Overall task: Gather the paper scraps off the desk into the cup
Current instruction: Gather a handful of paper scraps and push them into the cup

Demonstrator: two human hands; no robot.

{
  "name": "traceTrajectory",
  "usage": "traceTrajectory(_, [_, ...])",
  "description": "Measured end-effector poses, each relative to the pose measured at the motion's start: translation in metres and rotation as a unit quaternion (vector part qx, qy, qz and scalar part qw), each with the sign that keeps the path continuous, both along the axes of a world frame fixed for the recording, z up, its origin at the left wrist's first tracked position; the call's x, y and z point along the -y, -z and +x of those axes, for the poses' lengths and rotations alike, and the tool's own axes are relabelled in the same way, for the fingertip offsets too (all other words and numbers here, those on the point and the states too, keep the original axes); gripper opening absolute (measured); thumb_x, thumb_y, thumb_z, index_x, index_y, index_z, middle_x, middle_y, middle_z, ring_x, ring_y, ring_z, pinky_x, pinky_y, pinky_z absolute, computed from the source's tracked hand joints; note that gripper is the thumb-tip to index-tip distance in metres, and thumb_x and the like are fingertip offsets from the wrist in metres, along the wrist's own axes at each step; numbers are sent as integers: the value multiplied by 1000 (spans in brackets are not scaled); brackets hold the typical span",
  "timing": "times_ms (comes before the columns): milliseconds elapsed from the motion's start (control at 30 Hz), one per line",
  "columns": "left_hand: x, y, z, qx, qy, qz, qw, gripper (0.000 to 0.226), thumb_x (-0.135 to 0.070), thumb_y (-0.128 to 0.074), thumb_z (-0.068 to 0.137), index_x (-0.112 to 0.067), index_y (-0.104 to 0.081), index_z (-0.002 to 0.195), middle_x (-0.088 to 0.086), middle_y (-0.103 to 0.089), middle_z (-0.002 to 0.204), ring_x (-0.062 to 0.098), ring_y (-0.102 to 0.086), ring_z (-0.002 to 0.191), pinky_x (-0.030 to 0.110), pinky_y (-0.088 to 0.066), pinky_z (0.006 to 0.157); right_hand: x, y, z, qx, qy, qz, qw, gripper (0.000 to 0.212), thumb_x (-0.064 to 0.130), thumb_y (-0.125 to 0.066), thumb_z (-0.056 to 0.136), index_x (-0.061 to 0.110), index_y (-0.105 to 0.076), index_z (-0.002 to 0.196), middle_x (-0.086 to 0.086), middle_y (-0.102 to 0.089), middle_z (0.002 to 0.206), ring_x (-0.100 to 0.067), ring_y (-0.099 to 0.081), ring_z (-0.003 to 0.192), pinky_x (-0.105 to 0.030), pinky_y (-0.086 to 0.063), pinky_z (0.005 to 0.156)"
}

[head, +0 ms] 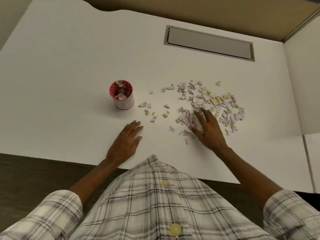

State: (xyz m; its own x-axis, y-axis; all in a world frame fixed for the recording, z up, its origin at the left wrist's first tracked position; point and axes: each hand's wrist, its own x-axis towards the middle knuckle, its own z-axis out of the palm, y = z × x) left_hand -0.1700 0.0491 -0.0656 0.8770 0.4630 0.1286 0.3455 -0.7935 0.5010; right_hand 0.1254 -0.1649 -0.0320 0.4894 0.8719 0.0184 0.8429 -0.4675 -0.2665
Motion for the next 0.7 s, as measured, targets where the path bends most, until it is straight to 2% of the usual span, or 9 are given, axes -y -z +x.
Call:
traceTrajectory(100, [13,-2,45,-42,-16,5,999,75,-53,-45,95,-12,-23,154,3,-8,163,20,-2,152,42,-14,123,3,1,-5,-50,17,-38,998,77,56,-50,100,22,-20,162,-12,-10,170,-34,-12,157,-47,-18,124])
traceTrajectory(167, [20,-4,76,-88,-50,18,995,98,-72,-42,86,-13,-7,156,9,9,163,28,11,151,44,-5,123,-6,5,-13,-73,4,-68,995,77,48,-51,102,24,-11,163,-12,1,171,-36,-4,157,-50,-15,126])
traceTrajectory(267, [24,-3,112,-137,-55,4,989,117,-88,-36,71,-18,4,156,16,19,160,36,17,148,48,0,121,-26,9,-25,-52,-19,-87,995,68,24,-54,104,22,-18,162,-17,-9,169,-42,-15,154,-58,-38,116])
traceTrajectory(333, [26,-1,128,-146,-7,9,989,116,-88,-34,70,-20,2,156,17,15,160,34,13,149,48,-4,122,-38,5,-30,-32,-20,-87,995,64,6,-57,99,17,-32,158,-18,-22,166,-43,-28,149,-55,-51,103])
traceTrajectory(400, [30,0,139,-134,48,9,990,107,-82,-35,74,-21,-5,156,15,6,162,31,4,151,46,-10,123,-44,0,-30,-29,-20,-76,997,60,-4,-58,94,15,-45,150,-18,-35,161,-42,-40,141,-53,-54,99])
traceTrajectory(500, [37,0,150,-79,92,5,993,87,-67,-40,83,-18,-24,154,12,-16,161,28,-15,150,43,-22,120,-41,-6,-23,-18,-20,-47,999,57,-4,-65,89,16,-56,142,-17,-55,146,-38,-56,127,-47,-56,94])
traceTrajectory(567, [39,1,155,-41,89,18,995,76,-55,-51,87,-17,-34,150,11,-29,157,28,-26,147,42,-31,117,-38,-10,-18,-18,-28,-7,999,43,-2,-67,89,13,-67,130,-16,-68,126,-36,-66,109,-44,-59,85])
traceTrajectory(633, [40,2,159,-12,74,14,997,68,-43,-59,89,-18,-39,148,9,-35,155,25,-32,144,38,-36,115,-36,-16,-16,-40,-19,34,998,30,-1,-66,89,11,-74,115,-11,-73,104,-30,-69,90,-41,-59,76])
traceTrajectory(700, [41,1,165,-9,81,11,997,66,-39,-63,88,-21,-39,148,7,-33,156,23,-33,144,33,-38,112,-33,-21,-16,-69,9,64,996,26,-1,-66,89,12,-76,109,-9,-75,94,-25,-70,82,-37,-58,74])
